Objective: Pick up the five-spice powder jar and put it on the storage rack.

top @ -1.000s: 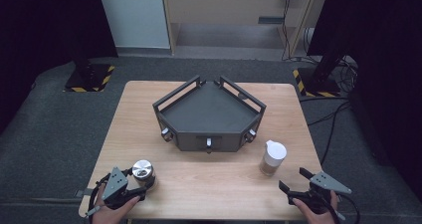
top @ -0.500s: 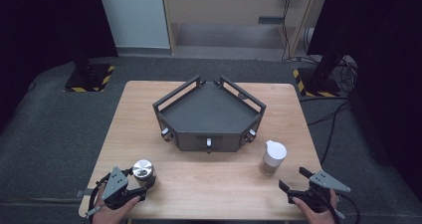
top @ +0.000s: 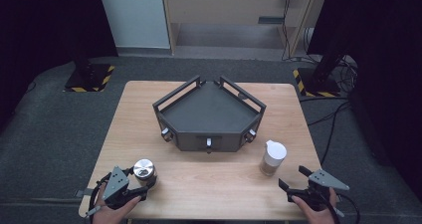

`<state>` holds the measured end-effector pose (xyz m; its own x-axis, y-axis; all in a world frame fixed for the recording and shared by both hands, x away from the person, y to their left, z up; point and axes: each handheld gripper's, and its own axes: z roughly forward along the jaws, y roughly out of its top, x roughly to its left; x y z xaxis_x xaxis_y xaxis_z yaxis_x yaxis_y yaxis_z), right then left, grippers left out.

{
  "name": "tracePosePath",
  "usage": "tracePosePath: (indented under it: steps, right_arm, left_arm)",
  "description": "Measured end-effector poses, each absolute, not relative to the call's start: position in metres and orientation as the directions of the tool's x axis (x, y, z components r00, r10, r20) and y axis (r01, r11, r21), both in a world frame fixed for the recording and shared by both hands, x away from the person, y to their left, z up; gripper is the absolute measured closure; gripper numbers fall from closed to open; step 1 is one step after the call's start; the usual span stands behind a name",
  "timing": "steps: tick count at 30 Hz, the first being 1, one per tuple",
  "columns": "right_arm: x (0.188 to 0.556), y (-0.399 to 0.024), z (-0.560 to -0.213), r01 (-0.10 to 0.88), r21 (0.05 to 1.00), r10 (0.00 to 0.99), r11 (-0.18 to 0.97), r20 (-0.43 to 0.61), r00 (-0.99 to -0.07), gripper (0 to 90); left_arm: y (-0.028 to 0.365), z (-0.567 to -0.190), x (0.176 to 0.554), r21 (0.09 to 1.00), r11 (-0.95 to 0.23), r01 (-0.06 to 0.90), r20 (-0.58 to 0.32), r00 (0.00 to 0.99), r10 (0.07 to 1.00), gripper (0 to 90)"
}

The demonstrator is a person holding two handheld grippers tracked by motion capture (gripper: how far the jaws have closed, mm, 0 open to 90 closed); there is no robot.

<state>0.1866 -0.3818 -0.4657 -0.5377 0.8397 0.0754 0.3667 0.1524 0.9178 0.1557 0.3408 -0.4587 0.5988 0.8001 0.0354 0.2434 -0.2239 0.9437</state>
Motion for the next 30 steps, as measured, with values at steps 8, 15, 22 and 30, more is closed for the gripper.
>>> tracePosePath:
  steps: [8, 15, 22, 30]
  right_arm:
    - [0.188, -0.381, -0.466, 0.367, 0.917, 0.838, 0.156, 0.074, -0.541, 3.2]
    - [0.19, -0.382, -0.466, 0.371, 0.915, 0.836, 0.157, 0.077, -0.543, 3.2]
    - [0.191, -0.383, -0.464, 0.369, 0.915, 0.828, 0.162, 0.077, -0.555, 3.2]
    - [0.191, -0.383, -0.463, 0.366, 0.914, 0.823, 0.176, 0.067, -0.564, 3.1]
  left_arm:
    - [0.341, -0.453, 0.153, 0.946, -0.223, 0.237, 0.04, 0.597, 0.802, 29.9]
    - [0.339, -0.446, 0.154, 0.944, -0.221, 0.243, 0.034, 0.595, 0.803, 29.9]
    - [0.33, -0.433, 0.164, 0.948, -0.219, 0.231, 0.033, 0.613, 0.79, 29.9]
    - [0.317, -0.411, 0.176, 0.951, -0.237, 0.201, 0.053, 0.647, 0.761, 29.9]
